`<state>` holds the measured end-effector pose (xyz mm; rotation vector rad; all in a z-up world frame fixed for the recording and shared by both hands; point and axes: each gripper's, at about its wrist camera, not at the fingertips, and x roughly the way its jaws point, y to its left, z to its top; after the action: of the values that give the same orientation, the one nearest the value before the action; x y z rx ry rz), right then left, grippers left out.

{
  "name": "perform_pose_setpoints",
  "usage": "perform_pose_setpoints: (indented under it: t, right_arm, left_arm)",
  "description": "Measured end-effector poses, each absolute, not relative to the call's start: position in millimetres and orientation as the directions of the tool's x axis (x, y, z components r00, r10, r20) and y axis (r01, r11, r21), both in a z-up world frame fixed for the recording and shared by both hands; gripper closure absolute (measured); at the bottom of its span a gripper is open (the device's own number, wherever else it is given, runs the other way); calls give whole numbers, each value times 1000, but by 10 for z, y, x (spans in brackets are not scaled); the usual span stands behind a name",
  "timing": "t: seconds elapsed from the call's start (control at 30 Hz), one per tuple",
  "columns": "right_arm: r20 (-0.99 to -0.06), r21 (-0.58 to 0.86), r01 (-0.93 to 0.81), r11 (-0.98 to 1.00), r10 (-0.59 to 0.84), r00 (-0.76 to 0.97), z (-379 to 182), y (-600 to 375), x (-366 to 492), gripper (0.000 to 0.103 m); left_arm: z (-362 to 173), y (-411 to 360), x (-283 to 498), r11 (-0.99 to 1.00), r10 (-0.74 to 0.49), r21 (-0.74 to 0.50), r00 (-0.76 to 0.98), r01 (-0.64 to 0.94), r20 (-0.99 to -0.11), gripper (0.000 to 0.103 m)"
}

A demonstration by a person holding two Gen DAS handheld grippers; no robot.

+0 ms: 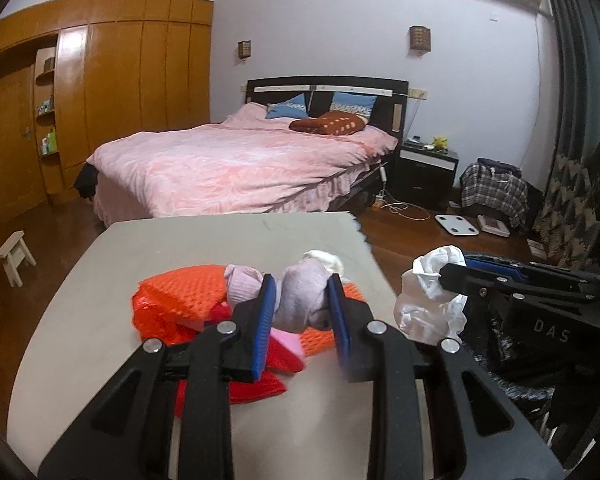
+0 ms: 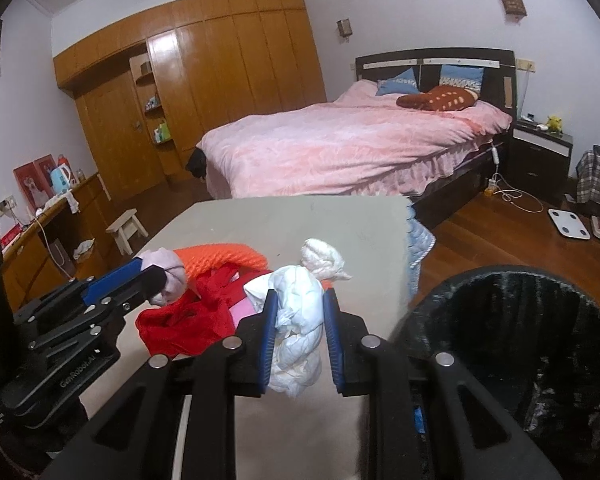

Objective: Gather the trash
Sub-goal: 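Carry both items over the black bin and open both tools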

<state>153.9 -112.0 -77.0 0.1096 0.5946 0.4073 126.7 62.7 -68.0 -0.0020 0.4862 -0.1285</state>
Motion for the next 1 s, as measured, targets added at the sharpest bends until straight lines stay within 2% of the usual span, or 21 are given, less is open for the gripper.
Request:
perform_pose_setpoints:
  t: [0.57, 1.0]
  right_arm:
    - [-482, 208, -166, 964, 248, 840, -528, -2135, 1331, 80]
    - [-509, 193, -7, 981, 106, 854, -632, -2877, 1216, 80]
  left_arm:
    - [-518, -287, 1337, 942, -325, -69, 840, 329, -434, 77]
    - [-654, -1133, 1407, 871, -464, -69, 767, 487, -443, 77]
